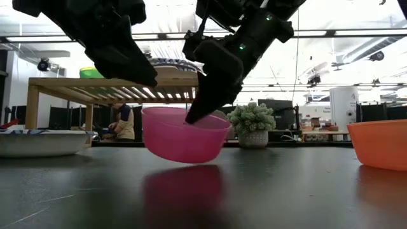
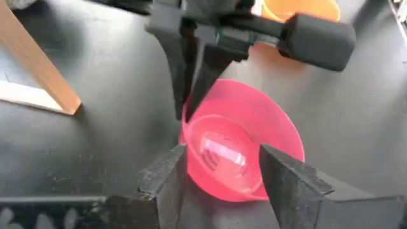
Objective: Place and stack bowls onto a shelf
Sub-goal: Stack the pink bowl on top of the green bowl on the shelf, then stack the blue patterned bowl on top of the blue patterned bowl on the shelf
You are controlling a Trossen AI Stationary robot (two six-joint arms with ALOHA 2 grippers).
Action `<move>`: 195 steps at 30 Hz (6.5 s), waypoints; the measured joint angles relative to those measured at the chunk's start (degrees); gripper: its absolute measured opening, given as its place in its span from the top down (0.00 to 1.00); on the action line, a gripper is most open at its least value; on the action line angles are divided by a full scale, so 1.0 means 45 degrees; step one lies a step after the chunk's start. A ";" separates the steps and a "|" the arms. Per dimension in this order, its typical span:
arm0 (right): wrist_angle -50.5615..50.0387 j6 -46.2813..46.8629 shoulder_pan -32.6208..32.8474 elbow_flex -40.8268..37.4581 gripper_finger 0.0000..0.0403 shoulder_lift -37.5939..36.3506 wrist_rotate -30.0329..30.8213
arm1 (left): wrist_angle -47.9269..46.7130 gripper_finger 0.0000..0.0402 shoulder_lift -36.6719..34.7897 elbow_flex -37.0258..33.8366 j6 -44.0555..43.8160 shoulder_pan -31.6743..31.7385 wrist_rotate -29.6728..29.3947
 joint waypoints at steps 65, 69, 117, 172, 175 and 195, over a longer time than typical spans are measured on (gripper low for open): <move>0.6592 -0.6233 0.0021 -0.6023 0.83 -0.9245 0.1243 | -0.3340 1.00 -0.6448 0.0629 0.2159 0.2806 -0.1902; 0.6523 -0.5945 0.0031 -0.6139 0.83 -0.9751 0.1199 | -0.4925 1.00 -0.7925 0.1987 0.2954 0.3678 -0.3285; 0.6133 -0.5749 -0.0003 -0.6140 0.83 -0.9748 0.0916 | -1.1595 1.00 -0.4858 0.6081 0.4976 1.5236 -0.1676; 0.5959 -0.5793 0.0000 -0.6141 0.83 -0.9748 0.0922 | -1.1045 0.81 -0.1728 0.5969 0.2147 1.4601 -0.5881; 0.5955 -0.5793 0.0001 -0.6142 0.83 -0.9748 0.0925 | -1.1379 0.81 -0.2239 0.5974 0.2210 1.4064 -0.5012; 0.5948 -0.5915 -0.0001 -0.6142 0.83 -0.9748 0.0936 | -1.2163 0.81 -0.4367 0.5596 -0.0973 0.4563 -0.0520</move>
